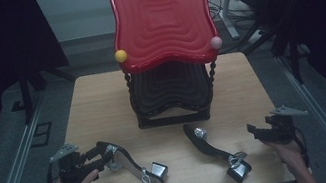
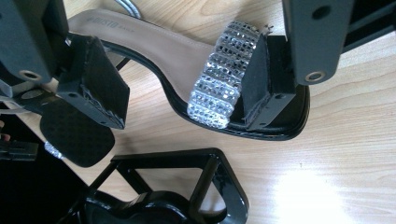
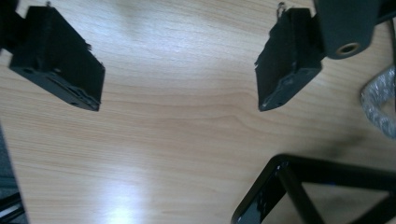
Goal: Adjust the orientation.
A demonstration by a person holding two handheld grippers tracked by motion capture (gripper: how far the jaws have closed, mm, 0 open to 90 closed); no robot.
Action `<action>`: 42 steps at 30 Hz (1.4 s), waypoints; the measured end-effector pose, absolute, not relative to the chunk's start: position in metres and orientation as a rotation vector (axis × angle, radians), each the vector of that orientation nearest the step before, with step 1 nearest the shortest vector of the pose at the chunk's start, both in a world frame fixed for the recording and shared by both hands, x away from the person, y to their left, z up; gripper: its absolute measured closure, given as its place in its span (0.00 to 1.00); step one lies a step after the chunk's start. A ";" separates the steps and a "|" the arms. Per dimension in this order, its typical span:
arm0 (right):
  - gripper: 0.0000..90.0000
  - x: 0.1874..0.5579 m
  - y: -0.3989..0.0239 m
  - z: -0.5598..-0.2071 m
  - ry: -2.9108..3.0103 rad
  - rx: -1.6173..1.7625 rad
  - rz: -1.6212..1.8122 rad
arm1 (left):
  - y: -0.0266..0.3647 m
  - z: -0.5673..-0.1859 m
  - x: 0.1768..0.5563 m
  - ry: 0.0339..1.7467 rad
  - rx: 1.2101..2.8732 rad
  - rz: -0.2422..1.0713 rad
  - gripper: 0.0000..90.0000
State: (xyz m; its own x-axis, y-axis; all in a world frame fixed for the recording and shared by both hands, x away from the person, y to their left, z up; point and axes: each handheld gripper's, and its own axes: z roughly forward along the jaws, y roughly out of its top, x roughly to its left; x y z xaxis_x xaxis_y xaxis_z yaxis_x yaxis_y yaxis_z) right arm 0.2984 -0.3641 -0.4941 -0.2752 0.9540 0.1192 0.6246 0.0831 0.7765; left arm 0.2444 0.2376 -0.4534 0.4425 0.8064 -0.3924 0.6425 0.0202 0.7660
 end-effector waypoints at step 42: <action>0.36 0.284 -0.371 -0.497 2.005 1.510 1.115 | 0.217 -0.476 0.202 1.239 1.845 0.151 1.00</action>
State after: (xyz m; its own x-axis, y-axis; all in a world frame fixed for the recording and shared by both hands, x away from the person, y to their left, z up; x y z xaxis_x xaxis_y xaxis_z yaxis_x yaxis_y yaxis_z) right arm 0.2836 -0.3710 -0.4968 -0.3415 0.9281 0.1485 0.6156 0.1014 0.7815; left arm 0.2023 0.2173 -0.4762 0.4944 0.7956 -0.3502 0.6883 -0.1123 0.7167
